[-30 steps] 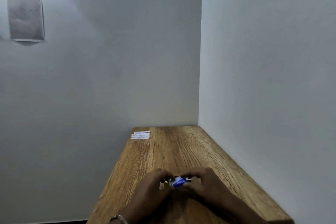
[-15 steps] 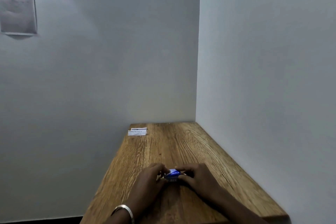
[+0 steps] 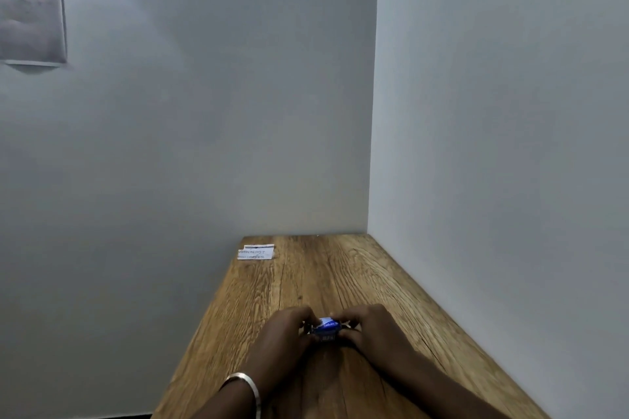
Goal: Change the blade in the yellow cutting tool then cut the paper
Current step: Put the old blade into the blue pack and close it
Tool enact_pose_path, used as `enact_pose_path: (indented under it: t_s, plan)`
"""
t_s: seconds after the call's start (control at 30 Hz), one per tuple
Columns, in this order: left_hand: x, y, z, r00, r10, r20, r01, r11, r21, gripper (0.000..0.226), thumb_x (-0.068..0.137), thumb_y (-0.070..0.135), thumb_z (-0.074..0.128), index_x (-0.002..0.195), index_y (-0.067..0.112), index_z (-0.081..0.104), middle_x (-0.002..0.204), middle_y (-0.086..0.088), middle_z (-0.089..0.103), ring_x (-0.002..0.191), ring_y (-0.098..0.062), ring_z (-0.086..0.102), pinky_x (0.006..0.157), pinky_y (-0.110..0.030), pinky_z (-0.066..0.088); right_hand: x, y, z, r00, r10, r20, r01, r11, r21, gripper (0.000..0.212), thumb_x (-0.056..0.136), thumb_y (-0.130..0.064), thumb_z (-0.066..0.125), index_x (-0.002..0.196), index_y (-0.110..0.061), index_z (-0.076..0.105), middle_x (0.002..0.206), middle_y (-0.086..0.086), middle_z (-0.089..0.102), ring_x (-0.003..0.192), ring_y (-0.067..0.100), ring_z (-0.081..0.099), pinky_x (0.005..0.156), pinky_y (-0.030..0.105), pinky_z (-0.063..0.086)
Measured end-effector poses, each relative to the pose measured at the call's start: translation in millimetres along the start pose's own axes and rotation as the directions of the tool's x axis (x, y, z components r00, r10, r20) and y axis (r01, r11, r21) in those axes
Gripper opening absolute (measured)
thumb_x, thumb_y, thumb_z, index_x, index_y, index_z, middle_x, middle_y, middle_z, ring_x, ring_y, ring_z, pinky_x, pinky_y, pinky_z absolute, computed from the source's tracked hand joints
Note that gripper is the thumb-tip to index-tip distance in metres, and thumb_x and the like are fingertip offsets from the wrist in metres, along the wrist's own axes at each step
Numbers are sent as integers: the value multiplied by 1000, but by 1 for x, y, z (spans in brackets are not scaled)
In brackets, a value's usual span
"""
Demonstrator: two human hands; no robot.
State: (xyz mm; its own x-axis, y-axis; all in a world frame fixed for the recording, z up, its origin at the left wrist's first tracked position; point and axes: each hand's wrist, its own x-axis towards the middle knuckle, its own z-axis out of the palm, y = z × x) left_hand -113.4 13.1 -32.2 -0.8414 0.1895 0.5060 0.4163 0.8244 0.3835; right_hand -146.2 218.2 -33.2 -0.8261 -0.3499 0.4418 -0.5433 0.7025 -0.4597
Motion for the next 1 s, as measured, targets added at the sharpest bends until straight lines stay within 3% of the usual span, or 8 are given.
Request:
enact_pose_path:
  t_s: [0.07,0.2,0.33,0.6,0.83,1.0]
  plan:
    - [8,-2,4,1000,6,2,-6,1000,4,18,90,31,66,107,32,65,110,13,67,91,4,55,69,-8,41,8,4,1,1000,6,7,-6,1000,-8,35,86,-26,74,120,-33,71,114,-16,74,100,-6,64,89,14,50]
    - [28,-11,11,1000,-8,-6,8,1000,-11,17,90,29,64,107,29,65,110,10,68,97,-2,59,76,-11,45,29,12,4,1000,12,6,-11,999,-34,34,87,-26,72,120,-32,71,113,-15,74,100,-5,63,83,7,44]
    - [52,-22,21,999,-38,7,38,998,-44,15,91,29,63,106,26,65,108,8,68,96,-5,61,84,-24,53,52,25,11,999,27,-19,-28,999,-36,33,87,-25,71,119,-31,71,112,-14,74,98,-6,63,79,6,42]
    - [117,-45,54,996,-84,-31,83,995,-49,14,91,25,62,104,24,66,107,5,68,94,-10,62,85,-29,54,108,64,29,996,50,-74,-53,998,-41,33,90,-18,66,120,-31,71,114,-13,75,104,-3,65,85,3,40]
    - [181,-71,84,993,-117,-29,114,990,-85,13,90,27,64,103,27,66,104,7,68,90,-7,61,78,-23,52,162,104,36,990,83,-118,-90,995,-52,32,91,-17,66,120,-27,71,114,-9,75,103,0,65,80,1,35]
    - [229,-88,109,992,-123,-37,119,988,-99,14,90,25,65,104,26,66,104,3,69,87,-8,59,64,-16,40,203,134,42,985,108,-134,-117,991,-58,32,91,-16,67,121,-26,72,116,-6,74,106,7,65,86,14,41]
